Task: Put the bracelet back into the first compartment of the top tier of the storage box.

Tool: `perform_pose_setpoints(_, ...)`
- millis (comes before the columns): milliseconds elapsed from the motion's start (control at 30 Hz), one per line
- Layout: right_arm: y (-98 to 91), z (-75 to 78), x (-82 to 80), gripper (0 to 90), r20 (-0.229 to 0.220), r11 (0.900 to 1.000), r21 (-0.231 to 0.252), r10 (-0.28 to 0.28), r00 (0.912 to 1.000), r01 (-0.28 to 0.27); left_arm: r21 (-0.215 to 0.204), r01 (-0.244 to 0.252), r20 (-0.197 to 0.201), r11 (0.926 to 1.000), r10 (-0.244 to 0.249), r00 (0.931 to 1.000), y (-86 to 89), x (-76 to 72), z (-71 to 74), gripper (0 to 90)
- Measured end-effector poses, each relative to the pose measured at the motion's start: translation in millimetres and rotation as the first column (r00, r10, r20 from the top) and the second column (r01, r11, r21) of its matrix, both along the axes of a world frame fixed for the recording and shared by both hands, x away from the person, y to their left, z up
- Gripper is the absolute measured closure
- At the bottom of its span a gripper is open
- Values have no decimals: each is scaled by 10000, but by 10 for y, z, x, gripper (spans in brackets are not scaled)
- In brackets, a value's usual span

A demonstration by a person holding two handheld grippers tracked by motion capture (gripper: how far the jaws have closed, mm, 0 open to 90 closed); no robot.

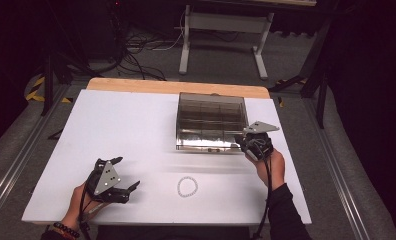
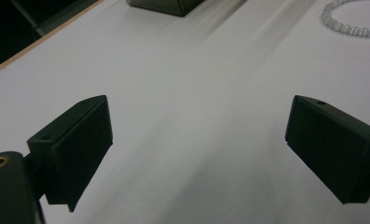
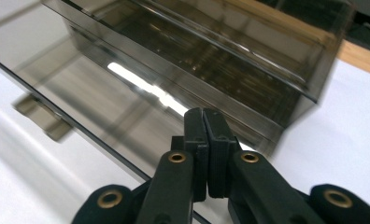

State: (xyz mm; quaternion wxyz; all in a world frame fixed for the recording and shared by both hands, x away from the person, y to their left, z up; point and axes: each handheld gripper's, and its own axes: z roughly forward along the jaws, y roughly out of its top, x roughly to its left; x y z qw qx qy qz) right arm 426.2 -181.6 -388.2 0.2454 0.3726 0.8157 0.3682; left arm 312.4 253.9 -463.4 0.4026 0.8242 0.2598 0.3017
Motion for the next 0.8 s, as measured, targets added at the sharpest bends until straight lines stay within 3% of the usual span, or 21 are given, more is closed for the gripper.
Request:
perform_pose_setpoints(133, 160, -33, 24, 900, -100, 9992, -245, 298, 9995, -301, 7, 7, -10, 10000, -7, 10000, -4, -1, -1, 83)
perform_pose_setpoints(267, 255, -63, 48, 900, -46, 9991, -390, 176, 9998, -178, -35, 3, -12, 10000, -3, 10000, -1, 1, -1, 83)
perform_pose_setpoints(533, 265, -81, 106, 900, -12, 9997, -163, -155, 9999, 155, -5, -10, -34, 10000, 10, 10000, -9, 3, -3, 83)
perform_pose_setpoints(700, 300, -73, 134, 900, 135, 9986, -424, -295, 9995, 300, -21, -58, -34, 10000, 58, 10000, -11, 6, -3, 87)
perform_pose_setpoints(800, 309, -70, 145, 900, 138, 9985, -333, -427, 9990, 432, -23, -15, -41, 10000, 15, 10000, -15, 10, -3, 88)
